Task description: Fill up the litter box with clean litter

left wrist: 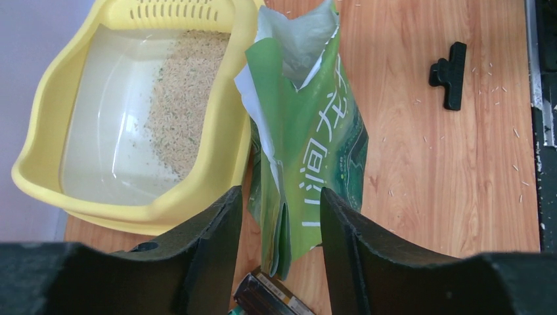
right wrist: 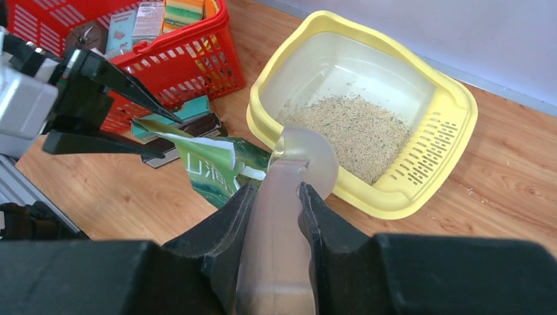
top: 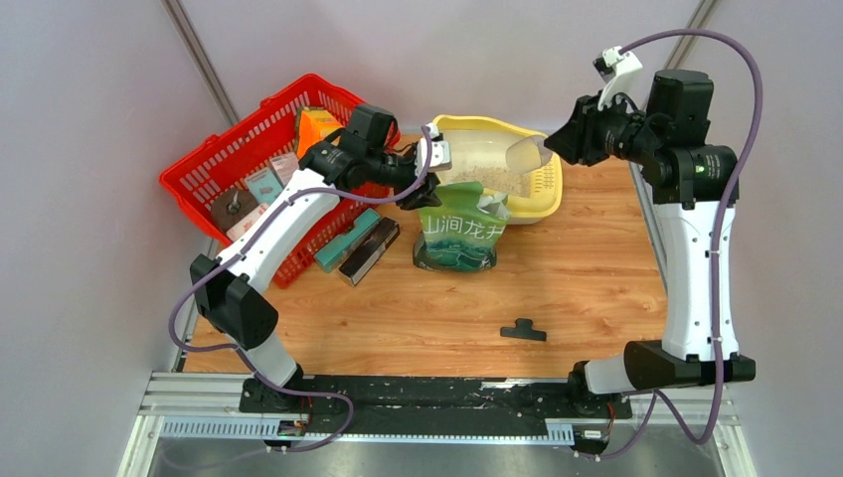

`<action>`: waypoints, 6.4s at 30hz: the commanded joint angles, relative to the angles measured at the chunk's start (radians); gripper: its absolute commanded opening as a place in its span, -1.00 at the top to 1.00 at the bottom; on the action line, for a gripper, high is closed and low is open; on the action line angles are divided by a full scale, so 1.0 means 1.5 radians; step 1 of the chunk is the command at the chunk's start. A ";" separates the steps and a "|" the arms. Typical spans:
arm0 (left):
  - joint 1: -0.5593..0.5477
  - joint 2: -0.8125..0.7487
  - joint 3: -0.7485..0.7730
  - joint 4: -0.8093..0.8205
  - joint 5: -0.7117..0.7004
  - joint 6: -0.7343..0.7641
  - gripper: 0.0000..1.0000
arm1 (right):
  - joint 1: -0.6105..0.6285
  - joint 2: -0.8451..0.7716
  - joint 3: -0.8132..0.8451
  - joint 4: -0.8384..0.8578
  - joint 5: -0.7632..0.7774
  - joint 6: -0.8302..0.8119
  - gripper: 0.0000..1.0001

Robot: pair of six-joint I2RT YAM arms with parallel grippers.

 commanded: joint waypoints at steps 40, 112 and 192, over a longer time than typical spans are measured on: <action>-0.016 -0.124 -0.138 0.221 0.024 -0.267 1.00 | 0.169 0.059 -0.075 -0.114 0.270 0.036 1.00; -0.026 -0.106 -0.148 0.395 -0.004 -0.443 1.00 | 0.233 0.128 -0.508 0.337 -0.044 0.405 1.00; -0.025 -0.173 -0.183 0.336 -0.218 0.165 1.00 | -0.153 0.162 -0.461 0.501 -0.499 0.599 1.00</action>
